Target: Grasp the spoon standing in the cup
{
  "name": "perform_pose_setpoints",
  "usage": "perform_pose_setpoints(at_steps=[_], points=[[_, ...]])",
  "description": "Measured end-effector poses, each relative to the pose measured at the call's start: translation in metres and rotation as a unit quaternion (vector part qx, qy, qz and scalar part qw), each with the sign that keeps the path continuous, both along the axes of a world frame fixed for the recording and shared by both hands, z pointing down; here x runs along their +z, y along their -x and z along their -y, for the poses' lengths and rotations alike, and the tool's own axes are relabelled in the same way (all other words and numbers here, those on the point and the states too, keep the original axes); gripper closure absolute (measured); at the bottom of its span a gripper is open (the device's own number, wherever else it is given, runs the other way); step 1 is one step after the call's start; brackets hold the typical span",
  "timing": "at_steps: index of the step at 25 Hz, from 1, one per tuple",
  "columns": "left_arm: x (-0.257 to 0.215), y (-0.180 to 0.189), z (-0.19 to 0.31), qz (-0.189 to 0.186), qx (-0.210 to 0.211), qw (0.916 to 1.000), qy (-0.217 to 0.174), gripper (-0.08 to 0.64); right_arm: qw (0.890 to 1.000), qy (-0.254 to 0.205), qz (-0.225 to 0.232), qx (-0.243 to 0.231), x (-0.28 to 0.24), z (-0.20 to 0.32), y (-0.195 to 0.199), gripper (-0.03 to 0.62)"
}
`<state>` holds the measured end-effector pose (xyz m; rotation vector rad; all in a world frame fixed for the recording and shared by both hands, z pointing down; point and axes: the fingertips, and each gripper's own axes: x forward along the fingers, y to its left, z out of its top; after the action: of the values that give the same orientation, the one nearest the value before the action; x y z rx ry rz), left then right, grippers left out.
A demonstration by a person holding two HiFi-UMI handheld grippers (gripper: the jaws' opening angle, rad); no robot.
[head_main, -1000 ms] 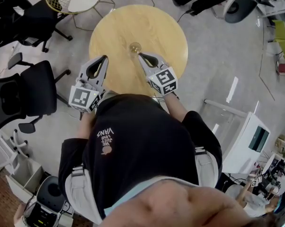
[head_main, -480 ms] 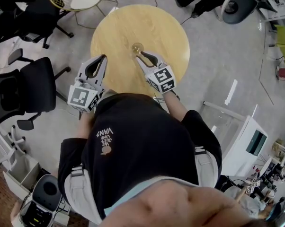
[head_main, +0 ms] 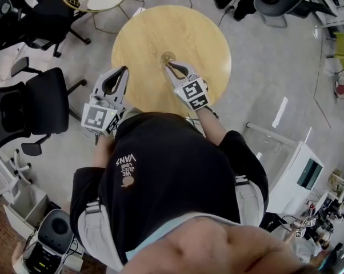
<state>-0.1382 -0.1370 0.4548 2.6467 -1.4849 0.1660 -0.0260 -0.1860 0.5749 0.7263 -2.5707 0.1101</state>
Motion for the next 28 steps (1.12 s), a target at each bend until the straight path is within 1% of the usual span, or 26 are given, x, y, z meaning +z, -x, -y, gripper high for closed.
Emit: perform_pose_setpoints(at_steps=[1,2,10,15,23,28], points=[[0.000,0.002,0.000,-0.001,-0.003,1.0000,0.000,0.552,1.000,-0.001,-0.001,0.001,0.000,0.001,0.000,0.580],[0.001,0.004,0.001,-0.001,-0.005,1.0000,0.000,0.552,1.000,-0.002,-0.001,0.002,0.000,0.003,0.001,0.584],[0.004,0.010,0.001,-0.003,-0.006,1.0000,0.001,0.552,1.000,0.002,0.012,0.015,-0.004,0.011,0.001,0.589],[0.005,0.012,-0.001,-0.011,-0.009,0.9999,0.003,0.552,1.000,0.005,0.018,0.021,-0.010,0.011,0.000,0.591],[-0.001,0.017,0.004,-0.013,-0.002,0.9999,0.001,0.552,0.999,0.004,0.017,0.034,-0.020,0.017,0.001,0.591],[0.002,0.019,0.005,-0.014,-0.002,0.9999,-0.001,0.552,0.999,0.009,0.031,0.044,-0.030,0.018,-0.002,0.591]])
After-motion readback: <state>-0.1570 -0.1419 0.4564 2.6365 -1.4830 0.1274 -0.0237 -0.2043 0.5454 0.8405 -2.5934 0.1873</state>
